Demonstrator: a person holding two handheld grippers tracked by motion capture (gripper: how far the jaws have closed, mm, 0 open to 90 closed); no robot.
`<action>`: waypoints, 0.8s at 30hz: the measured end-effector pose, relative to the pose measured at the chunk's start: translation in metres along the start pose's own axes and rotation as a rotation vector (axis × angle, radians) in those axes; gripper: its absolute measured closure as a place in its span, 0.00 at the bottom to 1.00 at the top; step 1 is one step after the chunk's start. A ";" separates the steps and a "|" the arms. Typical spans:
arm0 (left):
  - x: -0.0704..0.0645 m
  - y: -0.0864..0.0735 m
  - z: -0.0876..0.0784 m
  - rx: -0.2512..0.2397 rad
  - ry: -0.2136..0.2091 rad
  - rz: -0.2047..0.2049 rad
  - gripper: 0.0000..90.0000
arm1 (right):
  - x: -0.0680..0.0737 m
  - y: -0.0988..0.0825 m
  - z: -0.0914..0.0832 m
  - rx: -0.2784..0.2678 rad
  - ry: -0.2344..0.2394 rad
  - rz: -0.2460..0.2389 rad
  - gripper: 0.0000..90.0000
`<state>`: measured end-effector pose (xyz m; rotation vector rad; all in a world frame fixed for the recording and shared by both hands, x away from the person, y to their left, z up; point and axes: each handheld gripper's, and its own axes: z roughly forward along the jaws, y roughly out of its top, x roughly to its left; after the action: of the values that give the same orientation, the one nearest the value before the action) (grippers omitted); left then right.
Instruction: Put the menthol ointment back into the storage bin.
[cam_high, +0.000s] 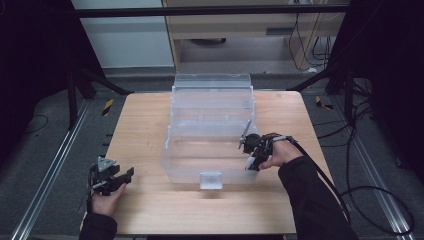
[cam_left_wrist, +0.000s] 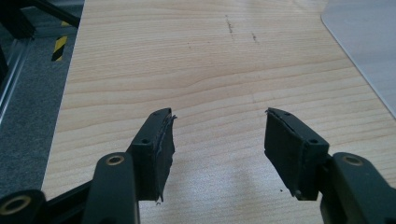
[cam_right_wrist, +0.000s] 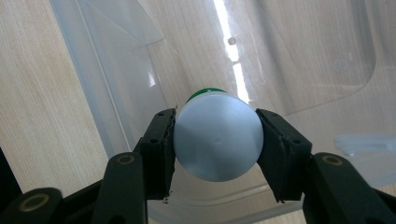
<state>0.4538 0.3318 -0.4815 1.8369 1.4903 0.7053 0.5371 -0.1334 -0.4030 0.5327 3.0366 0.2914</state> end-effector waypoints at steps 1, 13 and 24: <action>0.000 0.000 0.000 0.000 -0.001 0.000 0.47 | 0.000 0.000 0.000 0.000 0.000 0.000 0.56; 0.000 0.000 0.000 0.003 -0.002 0.002 0.47 | 0.000 0.000 0.000 0.001 -0.002 0.005 0.55; 0.000 0.000 0.000 0.000 -0.002 0.000 0.47 | 0.002 -0.002 -0.009 -0.077 -0.026 0.032 0.47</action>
<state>0.4537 0.3318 -0.4814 1.8372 1.4888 0.7034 0.5333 -0.1361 -0.3943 0.5760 2.9799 0.3979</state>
